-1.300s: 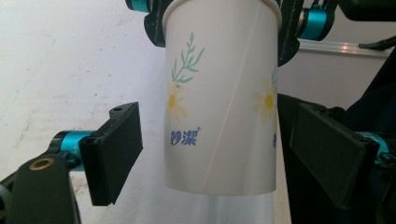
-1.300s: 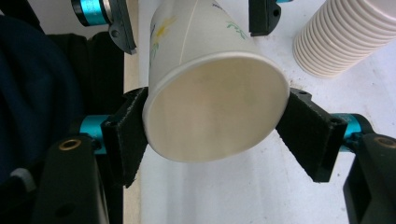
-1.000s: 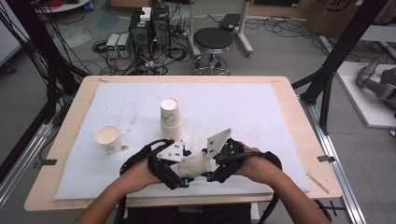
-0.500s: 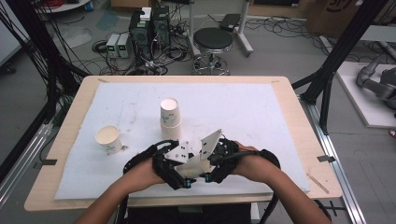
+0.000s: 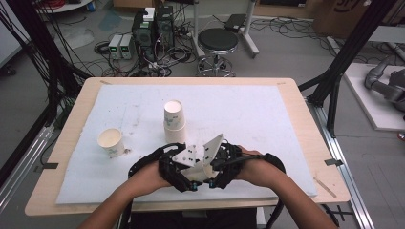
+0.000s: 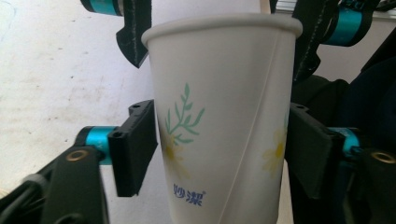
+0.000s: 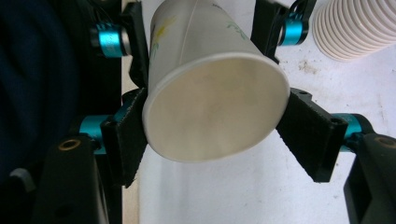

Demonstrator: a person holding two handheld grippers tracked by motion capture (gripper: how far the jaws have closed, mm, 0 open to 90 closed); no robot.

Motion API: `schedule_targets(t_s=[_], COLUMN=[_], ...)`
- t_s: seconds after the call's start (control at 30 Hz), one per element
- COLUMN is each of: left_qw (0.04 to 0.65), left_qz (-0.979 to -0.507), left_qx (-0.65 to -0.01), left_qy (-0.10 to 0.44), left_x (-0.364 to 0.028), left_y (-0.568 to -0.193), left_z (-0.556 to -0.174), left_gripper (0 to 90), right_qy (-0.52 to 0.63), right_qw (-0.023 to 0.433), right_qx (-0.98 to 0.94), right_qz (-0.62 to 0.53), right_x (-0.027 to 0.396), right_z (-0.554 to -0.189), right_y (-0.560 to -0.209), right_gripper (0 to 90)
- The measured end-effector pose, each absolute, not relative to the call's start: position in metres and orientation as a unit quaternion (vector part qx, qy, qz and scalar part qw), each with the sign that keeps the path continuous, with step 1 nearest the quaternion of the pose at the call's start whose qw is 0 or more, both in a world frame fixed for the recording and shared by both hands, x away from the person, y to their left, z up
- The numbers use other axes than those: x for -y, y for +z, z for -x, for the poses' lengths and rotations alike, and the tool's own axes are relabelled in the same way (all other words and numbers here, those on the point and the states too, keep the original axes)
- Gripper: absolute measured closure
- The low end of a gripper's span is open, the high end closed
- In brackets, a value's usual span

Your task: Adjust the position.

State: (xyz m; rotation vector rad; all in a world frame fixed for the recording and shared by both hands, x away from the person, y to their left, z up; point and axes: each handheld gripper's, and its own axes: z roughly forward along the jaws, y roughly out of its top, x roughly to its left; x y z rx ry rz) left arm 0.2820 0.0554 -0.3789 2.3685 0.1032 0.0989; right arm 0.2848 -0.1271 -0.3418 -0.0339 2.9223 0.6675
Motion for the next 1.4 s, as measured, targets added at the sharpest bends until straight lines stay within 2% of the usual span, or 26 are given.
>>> schedule_targets(t_s=[0.33, 0.47, 0.8, 0.97, 1.13, 1.4], left_qw=[0.383, 0.394, 0.440, 0.472, 0.530, 0.583], left_qz=[-0.922, -0.917, -0.894, -0.875, -0.835, -0.792], left_qx=[-0.046, -0.046, -0.080, -0.107, -0.138, -0.157], left_qy=[0.031, 0.026, 0.023, 0.034, 0.054, 0.086], left_x=[-0.058, -0.063, -0.081, -0.090, -0.102, -0.123], left_y=[-0.382, -0.384, -0.396, -0.402, -0.409, -0.417], left_z=[-0.282, -0.283, -0.285, -0.286, -0.285, -0.283], left_gripper=[34.4, 34.5, 33.9, 33.5, 33.0, 31.4], right_qy=[0.241, 0.299, 0.428, 0.463, 0.478, 0.506], right_qw=[0.062, 0.060, 0.048, 0.061, 0.066, 0.080], right_qx=[-0.968, -0.952, -0.901, -0.879, -0.865, -0.838], right_qz=[0.014, -0.002, -0.059, -0.098, -0.135, -0.190], right_x=[0.130, 0.138, 0.170, 0.188, 0.202, 0.224], right_z=[-0.287, -0.289, -0.292, -0.294, -0.294, -0.293], right_y=[-0.345, -0.347, -0.345, -0.346, -0.354, -0.374], right_gripper=[28.0, 21.1, 20.9, 20.9, 20.8, 20.8])
